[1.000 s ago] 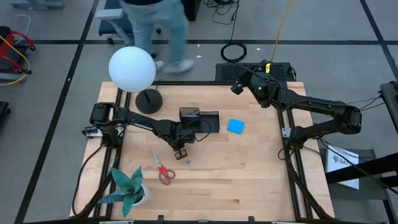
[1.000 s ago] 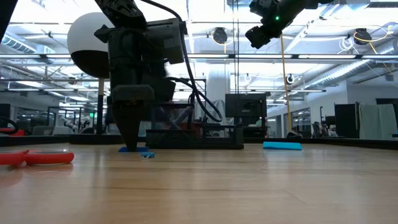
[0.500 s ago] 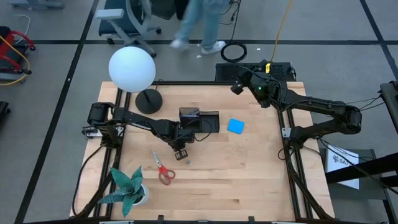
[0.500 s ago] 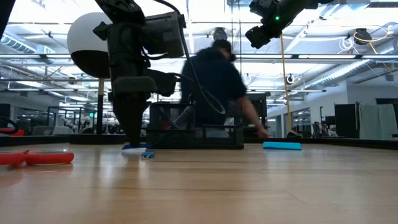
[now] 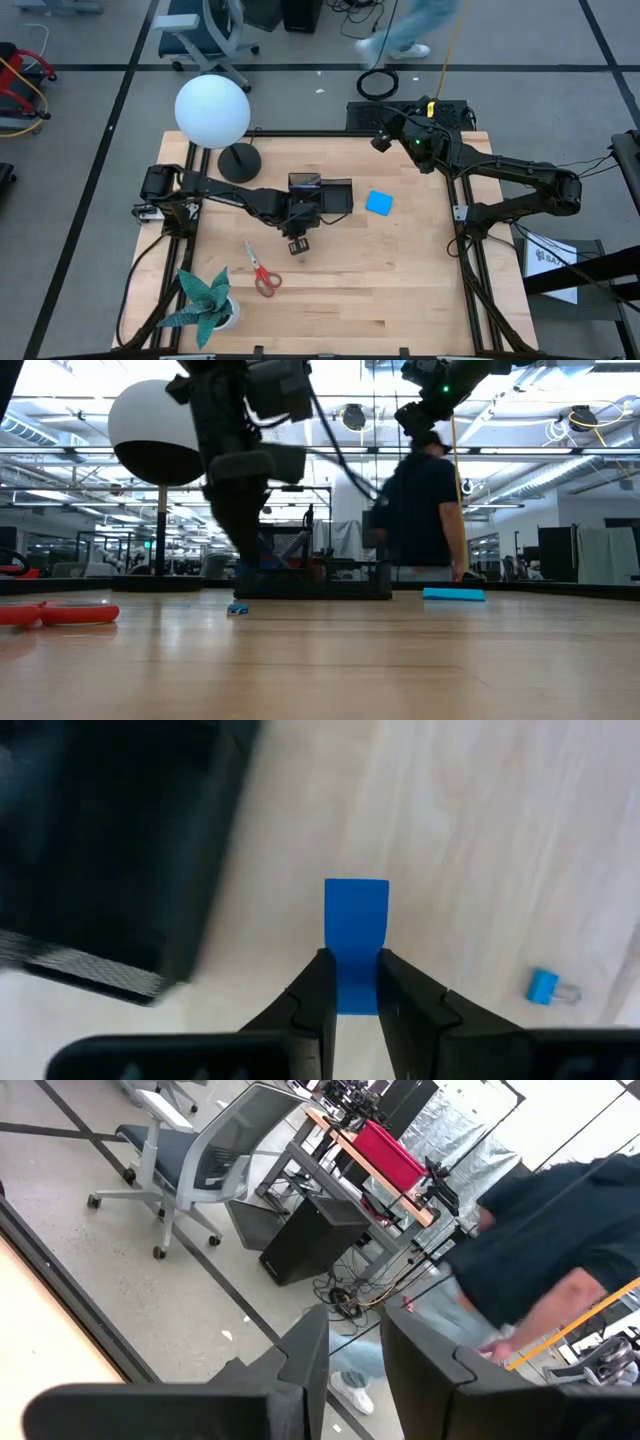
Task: Pick and place office supplies into organizer
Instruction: Put the blue eraser into the black desk organizer
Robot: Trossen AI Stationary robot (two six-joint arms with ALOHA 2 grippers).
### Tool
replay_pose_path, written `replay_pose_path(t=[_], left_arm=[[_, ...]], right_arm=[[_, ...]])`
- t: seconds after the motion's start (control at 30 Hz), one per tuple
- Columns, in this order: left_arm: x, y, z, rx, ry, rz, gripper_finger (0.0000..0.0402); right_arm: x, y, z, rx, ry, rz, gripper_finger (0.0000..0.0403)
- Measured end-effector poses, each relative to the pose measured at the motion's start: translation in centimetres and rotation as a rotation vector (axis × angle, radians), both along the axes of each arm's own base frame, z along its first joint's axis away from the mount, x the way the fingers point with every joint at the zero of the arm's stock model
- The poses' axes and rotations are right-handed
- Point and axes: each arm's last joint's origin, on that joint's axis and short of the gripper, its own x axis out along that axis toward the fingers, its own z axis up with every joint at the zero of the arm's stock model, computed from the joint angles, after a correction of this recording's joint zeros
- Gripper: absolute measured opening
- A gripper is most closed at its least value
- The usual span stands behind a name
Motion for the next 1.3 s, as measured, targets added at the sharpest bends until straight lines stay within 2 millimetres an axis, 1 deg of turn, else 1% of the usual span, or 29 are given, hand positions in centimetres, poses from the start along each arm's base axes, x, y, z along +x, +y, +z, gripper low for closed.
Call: replay_pose_path(t=[0.13,0.3,0.5,0.7,0.87,1.03,1.3], left_arm=[[0.2,0.3,1.4,0.127,0.019,0.005,0.0066],[0.3,0.8,2.3,0.283,0.039,0.008,0.0067],[0.4,1.2,2.5,0.415,0.051,-0.016,0.0067],[0.2,2.1,2.4,0.536,0.084,-0.035,0.0067],[0.4,2.8,2.1,0.550,0.067,-0.042,0.0067],[0.5,2.9,1.8,0.564,0.060,-0.090,0.0067],[0.5,2.7,1.7,0.524,0.070,-0.151,0.0068]], right_arm=[[0.0,0.0,0.0,0.000,0.000,0.000,0.0086],[0.0,0.0,0.0,0.000,0.000,0.000,0.0086],[0.0,0.0,0.0,0.000,0.000,0.000,0.0085],[0.0,0.0,0.0,0.000,0.000,0.000,0.0086],[0.0,0.0,0.0,0.000,0.000,0.000,0.0086],[0.0,0.0,0.0,0.000,0.000,0.000,0.0086],[0.0,0.0,0.0,0.000,0.000,0.000,0.0085]])
